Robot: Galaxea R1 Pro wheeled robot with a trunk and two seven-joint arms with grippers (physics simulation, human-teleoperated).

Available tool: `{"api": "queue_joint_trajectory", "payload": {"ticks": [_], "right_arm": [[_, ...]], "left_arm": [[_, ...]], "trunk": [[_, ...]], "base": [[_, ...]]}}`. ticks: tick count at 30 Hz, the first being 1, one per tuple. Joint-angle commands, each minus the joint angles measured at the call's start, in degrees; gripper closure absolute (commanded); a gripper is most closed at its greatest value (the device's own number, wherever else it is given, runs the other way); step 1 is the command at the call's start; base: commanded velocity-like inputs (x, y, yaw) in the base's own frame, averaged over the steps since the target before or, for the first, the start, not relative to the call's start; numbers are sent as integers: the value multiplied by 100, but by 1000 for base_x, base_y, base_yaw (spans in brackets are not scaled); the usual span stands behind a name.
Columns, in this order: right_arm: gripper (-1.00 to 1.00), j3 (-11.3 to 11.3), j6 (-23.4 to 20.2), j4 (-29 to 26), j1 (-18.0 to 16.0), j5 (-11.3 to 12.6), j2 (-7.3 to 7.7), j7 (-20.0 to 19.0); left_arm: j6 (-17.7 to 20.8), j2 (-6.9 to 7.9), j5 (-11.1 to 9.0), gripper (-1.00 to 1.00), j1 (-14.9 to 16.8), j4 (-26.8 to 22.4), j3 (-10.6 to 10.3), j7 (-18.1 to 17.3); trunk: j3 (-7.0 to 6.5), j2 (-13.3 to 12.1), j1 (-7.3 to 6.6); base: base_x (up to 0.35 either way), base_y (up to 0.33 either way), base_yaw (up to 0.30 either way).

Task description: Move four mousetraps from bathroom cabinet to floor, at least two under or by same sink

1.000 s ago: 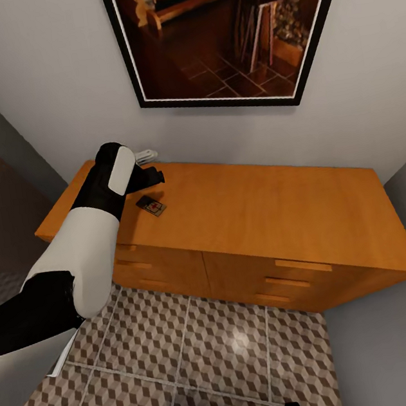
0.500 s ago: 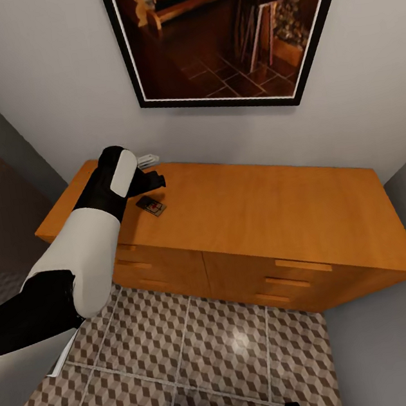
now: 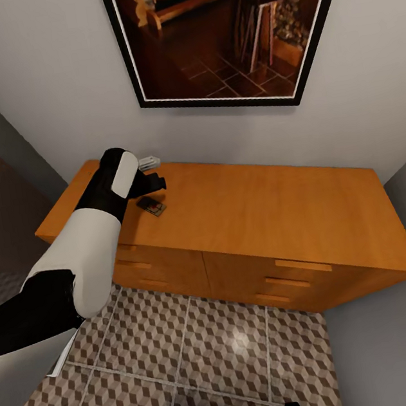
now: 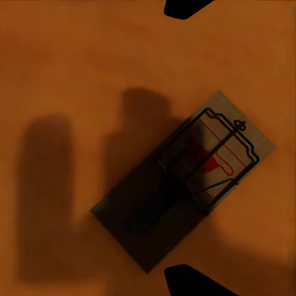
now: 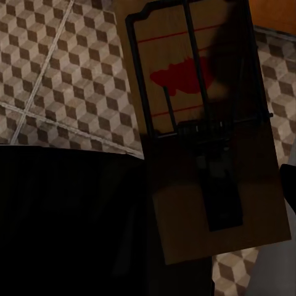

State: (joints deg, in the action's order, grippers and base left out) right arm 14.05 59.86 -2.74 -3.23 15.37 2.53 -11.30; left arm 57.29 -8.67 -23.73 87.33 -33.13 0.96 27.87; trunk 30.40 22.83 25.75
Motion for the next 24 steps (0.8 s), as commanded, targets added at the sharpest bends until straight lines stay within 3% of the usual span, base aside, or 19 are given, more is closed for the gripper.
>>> {"api": "queue_joint_trajectory", "payload": {"ticks": [1,24], "right_arm": [[100,27,14,1,-2,72,2,-57],[100,27,14,1,-2,72,2,-57]], "left_arm": [[11,-3,-53,-100,4,6,10,52],[11,-3,-53,-100,3,75,10,52]], "trunk": [[8,9,3],[8,9,3]], "base": [[0,0,0],[0,0,0]]}}
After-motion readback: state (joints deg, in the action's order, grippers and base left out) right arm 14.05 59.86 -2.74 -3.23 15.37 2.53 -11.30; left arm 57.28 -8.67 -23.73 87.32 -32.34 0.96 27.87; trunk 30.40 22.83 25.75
